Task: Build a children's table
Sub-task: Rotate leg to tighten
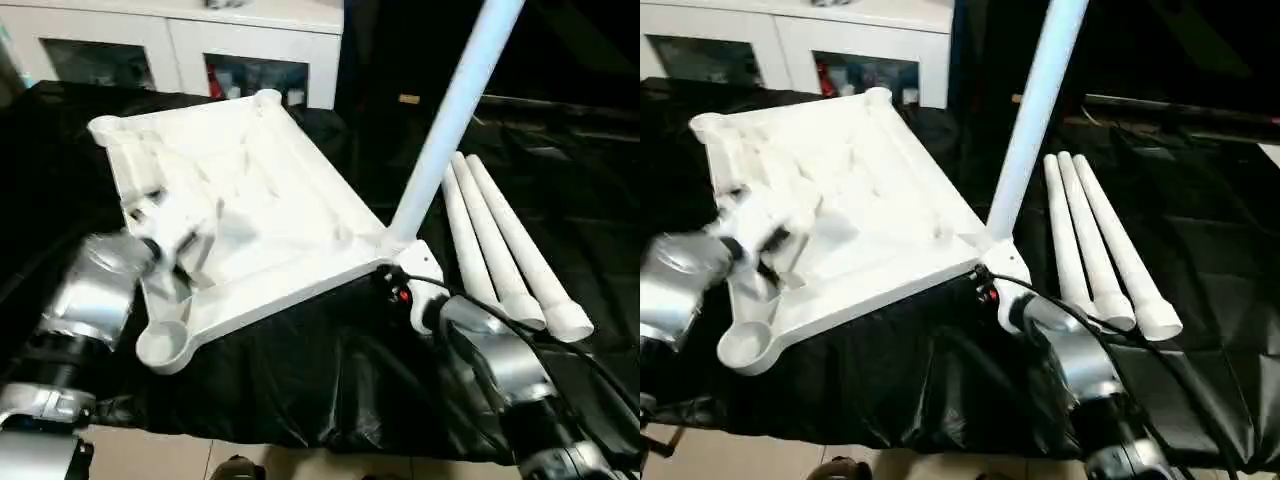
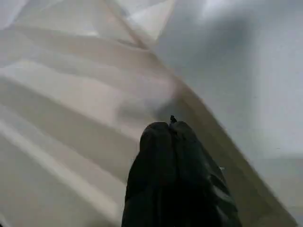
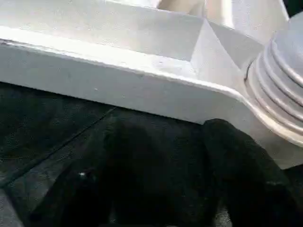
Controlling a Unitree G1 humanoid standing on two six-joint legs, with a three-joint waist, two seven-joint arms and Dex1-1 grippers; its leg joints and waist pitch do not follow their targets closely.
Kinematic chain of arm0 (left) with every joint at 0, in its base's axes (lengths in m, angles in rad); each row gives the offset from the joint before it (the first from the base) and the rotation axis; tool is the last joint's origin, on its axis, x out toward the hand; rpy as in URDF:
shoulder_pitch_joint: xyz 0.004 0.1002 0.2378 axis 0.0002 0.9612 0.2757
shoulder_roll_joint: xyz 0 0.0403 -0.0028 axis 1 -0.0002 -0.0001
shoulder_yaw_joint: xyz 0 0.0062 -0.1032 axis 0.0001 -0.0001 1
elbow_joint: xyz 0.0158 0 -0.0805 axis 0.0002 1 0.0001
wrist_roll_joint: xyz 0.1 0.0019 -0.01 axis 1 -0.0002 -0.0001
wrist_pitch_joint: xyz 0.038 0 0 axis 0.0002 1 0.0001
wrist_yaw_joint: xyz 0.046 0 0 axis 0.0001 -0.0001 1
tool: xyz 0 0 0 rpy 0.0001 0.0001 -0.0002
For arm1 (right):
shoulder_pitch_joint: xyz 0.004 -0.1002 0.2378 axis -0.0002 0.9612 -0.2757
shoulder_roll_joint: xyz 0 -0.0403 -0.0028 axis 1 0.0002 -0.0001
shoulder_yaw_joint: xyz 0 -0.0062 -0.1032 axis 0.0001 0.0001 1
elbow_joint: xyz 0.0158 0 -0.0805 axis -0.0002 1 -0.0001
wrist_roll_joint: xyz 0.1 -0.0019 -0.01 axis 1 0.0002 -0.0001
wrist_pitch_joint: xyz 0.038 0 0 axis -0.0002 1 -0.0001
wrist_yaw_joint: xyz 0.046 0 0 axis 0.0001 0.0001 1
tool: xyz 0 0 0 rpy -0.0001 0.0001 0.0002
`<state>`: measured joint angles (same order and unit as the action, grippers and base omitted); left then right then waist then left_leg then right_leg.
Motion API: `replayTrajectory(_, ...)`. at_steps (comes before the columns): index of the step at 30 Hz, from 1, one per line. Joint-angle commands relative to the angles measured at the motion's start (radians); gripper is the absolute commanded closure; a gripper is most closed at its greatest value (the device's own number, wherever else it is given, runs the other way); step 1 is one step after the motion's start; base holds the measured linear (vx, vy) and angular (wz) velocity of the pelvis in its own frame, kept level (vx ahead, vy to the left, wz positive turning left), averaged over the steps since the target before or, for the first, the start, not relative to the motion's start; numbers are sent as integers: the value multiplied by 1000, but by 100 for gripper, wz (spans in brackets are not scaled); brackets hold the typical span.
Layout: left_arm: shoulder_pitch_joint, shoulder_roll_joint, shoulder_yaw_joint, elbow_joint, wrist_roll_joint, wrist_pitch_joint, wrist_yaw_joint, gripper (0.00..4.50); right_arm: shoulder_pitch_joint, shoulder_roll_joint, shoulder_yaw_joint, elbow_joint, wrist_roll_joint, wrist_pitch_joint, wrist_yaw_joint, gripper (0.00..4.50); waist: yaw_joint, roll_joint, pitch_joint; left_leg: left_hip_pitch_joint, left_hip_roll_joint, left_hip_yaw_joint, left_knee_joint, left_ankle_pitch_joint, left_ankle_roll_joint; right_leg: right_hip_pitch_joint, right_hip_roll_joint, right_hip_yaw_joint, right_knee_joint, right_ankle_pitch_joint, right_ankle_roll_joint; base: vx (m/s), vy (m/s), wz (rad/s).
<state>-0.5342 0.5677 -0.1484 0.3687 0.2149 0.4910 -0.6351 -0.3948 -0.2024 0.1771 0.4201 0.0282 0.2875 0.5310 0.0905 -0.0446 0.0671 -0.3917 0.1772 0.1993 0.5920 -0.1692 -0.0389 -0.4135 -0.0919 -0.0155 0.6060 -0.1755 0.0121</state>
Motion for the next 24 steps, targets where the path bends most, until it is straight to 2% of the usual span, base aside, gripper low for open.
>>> replayTrajectory(1,24,17,-37,5,22,9,-39,450,-18,-4,0,32,-18,-17,-20,190,0,9,-75,28,40,-22,-78,-226,-21,36,-43,21,-55,-168,-192,0,0,0)
replayTrajectory(3,29,29,-48,-7,16,19,-59,450,-35,4,-1,61,-19,-31,-30,217,-3,7,-74,25,39,-24,-80,-235,-26,39,-44,22,-56,-191,-189,0,0,0)
replayTrajectory(5,36,41,-61,-30,3,34,-92,450,-53,14,-5,95,-14,-44,-37,228,-4,7,-73,29,41,-25,-80,-252,-30,35,-46,22,-59,-220,-191,0,0,0)
replayTrajectory(6,52,65,-96,-75,0,61,-155,450,-71,24,-14,133,-11,-70,-44,233,-3,8,-73,31,42,-24,-80,-256,-32,34,-45,23,-59,-226,-192,0,0,0)
replayTrajectory(7,55,71,-103,-86,0,66,-168,450,-75,26,-16,142,-11,-75,-45,233,-5,11,-72,32,43,-24,-80,-265,-35,32,-44,23,-60,-231,-197,0,0,0)
replayTrajectory(9,69,93,-127,-135,1,80,-218,450,-94,33,-22,185,-17,-98,-56,265,-6,9,-73,34,44,-25,-83,-280,-43,32,-44,22,-59,-231,-196,0,0,0)
replayTrajectory(12,42,68,-88,-124,-6,72,-166,450,-105,38,-25,204,-19,-106,-56,273,-5,7,-72,35,41,-21,-81,-282,-43,30,-39,23,-58,-220,-200,0,0,0)
replayTrajectory(14,18,54,-53,-114,-11,63,-123,450,-110,39,-24,215,-17,-115,-54,312,-3,7,-73,35,40,-22,-81,-284,-43,31,-39,23,-59,-221,-197,0,0,0)
replayTrajectory(16,-26,29,19,-111,-28,82,-29,450,-122,39,-23,248,-15,-137,-53,317,-3,3,-76,34,41,-22,-80,-287,-45,33,-40,22,-57,-218,-198,0,0,0)
replayTrajectory(19,-52,41,49,-119,-18,107,14,450,-130,40,-23,271,-17,-155,-48,354,-2,6,-75,34,40,-25,-80,-291,-48,33,-39,20,-57,-216,-197,0,0,0)
replayTrajectory(21,-56,47,56,-117,-9,109,27,450,-132,42,-24,281,-17,-162,-46,363,-3,2,-75,33,39,-25,-80,-288,-46,34,-39,20,-56,-215,-193,0,0,0)
replayTrajectory(24,-56,68,54,-98,19,117,48,450,-134,43,-24,286,-17,-167,-46,398,-2,7,-78,33,39,-24,-77,-263,-43,33,-36,20,-53,-173,-197,0,0,0)
